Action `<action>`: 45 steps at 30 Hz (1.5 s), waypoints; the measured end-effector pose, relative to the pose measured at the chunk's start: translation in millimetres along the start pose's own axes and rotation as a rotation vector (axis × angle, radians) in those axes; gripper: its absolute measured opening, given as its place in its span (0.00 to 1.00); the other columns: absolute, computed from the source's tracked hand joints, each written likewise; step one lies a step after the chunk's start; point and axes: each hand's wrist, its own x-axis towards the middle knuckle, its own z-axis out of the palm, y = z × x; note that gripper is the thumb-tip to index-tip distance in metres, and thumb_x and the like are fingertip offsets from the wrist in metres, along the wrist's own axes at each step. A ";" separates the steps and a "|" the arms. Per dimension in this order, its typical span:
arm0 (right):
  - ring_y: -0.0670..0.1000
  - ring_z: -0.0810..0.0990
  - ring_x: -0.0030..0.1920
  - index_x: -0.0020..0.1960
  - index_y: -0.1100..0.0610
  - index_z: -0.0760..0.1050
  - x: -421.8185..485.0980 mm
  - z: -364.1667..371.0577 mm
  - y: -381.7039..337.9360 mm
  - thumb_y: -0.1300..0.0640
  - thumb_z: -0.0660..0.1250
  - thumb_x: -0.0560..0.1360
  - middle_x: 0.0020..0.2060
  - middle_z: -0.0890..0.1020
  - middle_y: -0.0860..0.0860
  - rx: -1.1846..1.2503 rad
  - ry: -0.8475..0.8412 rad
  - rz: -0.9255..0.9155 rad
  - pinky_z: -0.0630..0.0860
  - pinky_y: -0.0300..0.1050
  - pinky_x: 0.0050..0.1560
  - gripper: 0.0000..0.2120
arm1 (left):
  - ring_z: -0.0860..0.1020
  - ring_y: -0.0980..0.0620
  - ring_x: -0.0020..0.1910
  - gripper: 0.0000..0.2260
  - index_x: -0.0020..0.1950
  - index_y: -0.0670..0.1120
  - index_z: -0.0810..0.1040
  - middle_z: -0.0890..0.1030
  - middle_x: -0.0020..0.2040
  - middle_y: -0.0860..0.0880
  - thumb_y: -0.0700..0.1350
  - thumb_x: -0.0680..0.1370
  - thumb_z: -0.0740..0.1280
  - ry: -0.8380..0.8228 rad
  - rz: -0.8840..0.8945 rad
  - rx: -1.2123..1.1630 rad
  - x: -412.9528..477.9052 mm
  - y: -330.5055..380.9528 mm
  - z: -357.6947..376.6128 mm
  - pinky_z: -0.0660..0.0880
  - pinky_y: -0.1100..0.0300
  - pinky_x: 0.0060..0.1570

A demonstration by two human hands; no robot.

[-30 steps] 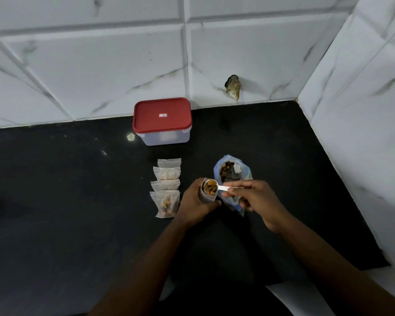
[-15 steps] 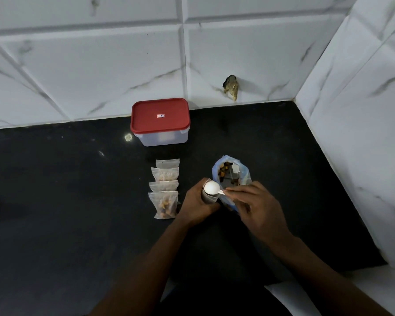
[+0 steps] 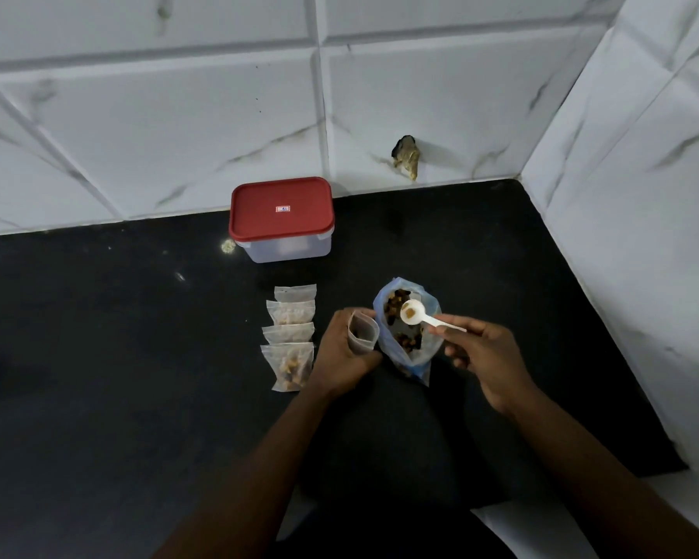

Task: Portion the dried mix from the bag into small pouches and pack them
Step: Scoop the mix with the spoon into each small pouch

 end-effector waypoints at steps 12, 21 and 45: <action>0.48 0.80 0.43 0.49 0.53 0.86 62.6 23.0 18.6 0.58 0.72 0.76 0.42 0.82 0.50 -0.848 0.199 -0.599 0.76 0.40 0.44 0.04 | 0.71 0.52 0.71 0.31 0.73 0.53 0.73 0.70 0.75 0.50 0.39 0.72 0.76 -0.196 -0.032 0.237 47.0 46.1 1.4 0.72 0.47 0.72; 0.44 0.84 0.44 0.50 0.52 0.84 56.7 22.6 15.4 0.52 0.74 0.75 0.43 0.85 0.46 -0.871 0.059 -0.309 0.82 0.43 0.46 0.06 | 0.75 0.63 0.67 0.37 0.74 0.51 0.74 0.76 0.70 0.58 0.53 0.64 0.71 -0.189 0.085 0.109 30.1 48.6 5.4 0.75 0.56 0.68; 0.51 0.81 0.47 0.51 0.58 0.82 68.2 39.8 33.2 0.47 0.63 0.77 0.48 0.82 0.53 -0.952 0.115 -0.800 0.76 0.39 0.48 0.16 | 0.77 0.52 0.69 0.31 0.75 0.50 0.74 0.78 0.71 0.51 0.34 0.72 0.70 -0.225 -0.042 -0.049 32.8 24.5 -1.9 0.76 0.47 0.69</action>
